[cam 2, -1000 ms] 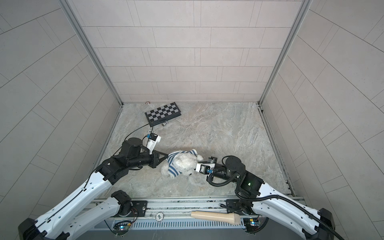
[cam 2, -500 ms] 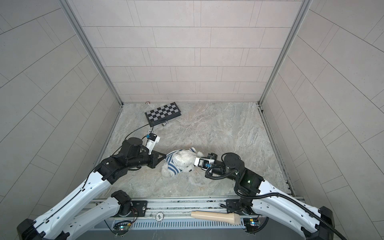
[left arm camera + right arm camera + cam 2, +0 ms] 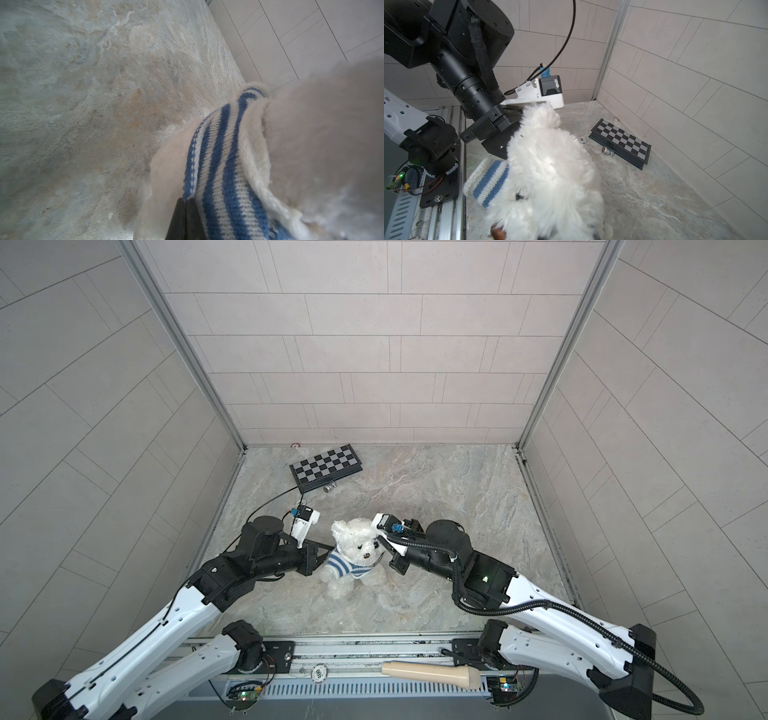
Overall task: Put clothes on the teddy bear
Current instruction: 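Sit the bear upright with the right gripper while the left gripper holds the sweater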
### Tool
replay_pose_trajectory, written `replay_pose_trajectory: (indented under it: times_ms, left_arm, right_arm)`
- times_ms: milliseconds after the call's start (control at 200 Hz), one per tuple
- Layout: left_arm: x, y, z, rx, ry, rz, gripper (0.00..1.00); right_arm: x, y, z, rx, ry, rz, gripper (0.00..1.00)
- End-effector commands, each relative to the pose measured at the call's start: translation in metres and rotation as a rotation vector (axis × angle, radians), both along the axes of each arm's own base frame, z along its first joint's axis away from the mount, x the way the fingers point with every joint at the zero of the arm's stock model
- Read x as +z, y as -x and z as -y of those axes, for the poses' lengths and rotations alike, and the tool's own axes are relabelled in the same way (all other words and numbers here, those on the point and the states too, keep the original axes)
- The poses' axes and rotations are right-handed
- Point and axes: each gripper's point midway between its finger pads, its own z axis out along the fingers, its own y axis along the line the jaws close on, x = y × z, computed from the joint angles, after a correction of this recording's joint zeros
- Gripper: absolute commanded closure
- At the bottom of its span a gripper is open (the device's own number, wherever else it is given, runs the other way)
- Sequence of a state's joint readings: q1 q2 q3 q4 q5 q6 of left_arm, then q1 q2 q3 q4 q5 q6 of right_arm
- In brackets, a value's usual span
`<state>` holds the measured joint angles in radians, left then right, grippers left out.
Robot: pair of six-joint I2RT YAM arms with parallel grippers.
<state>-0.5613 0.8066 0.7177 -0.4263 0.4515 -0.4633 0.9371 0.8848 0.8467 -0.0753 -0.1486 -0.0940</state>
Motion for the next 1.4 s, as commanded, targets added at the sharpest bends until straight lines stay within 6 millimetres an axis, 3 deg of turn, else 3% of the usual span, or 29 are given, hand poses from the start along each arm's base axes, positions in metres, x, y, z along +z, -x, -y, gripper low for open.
replay_pose_trajectory:
  times_ms: [0, 120, 255, 451, 571, 846, 1051, 1202, 1397]
  left_arm:
    - [-0.001, -0.015, -0.010, 0.062, -0.002, 0.008, 1.00]
    - [-0.009, -0.029, -0.026, 0.128, 0.014, -0.020, 1.00]
    - [-0.008, -0.029, -0.032, 0.123, 0.009, -0.022, 1.00]
    - [0.006, -0.011, -0.015, -0.029, 0.064, -0.017, 1.00]
    - [0.023, -0.008, -0.012, -0.051, 0.109, 0.048, 1.00]
    - [0.049, -0.021, -0.017, 0.021, 0.148, 0.167, 0.61]
    - [0.059, -0.016, -0.036, 0.107, 0.118, 0.255, 0.51]
    - [0.047, -0.013, -0.043, 0.141, 0.106, 0.231, 0.47]
    - [0.043, -0.009, -0.046, 0.158, 0.126, 0.238, 0.30]
  right_arm:
    - [0.044, 0.001, 0.007, -0.032, -0.168, 0.006, 1.00]
    - [0.054, 0.000, 0.017, -0.071, -0.195, 0.027, 1.00]
    - [0.058, -0.005, 0.029, -0.134, -0.197, 0.048, 1.00]
    - [0.054, -0.023, 0.038, -0.255, -0.175, 0.038, 1.00]
    - [0.057, -0.025, 0.031, -0.241, -0.184, 0.032, 1.00]
    - [0.056, -0.025, 0.008, -0.169, -0.200, -0.026, 1.00]
    - [0.055, -0.032, 0.004, -0.194, -0.173, -0.073, 1.00]
    - [0.055, -0.038, 0.006, -0.235, -0.169, -0.091, 1.00]
    - [0.059, -0.034, 0.002, -0.197, -0.170, -0.099, 1.00]
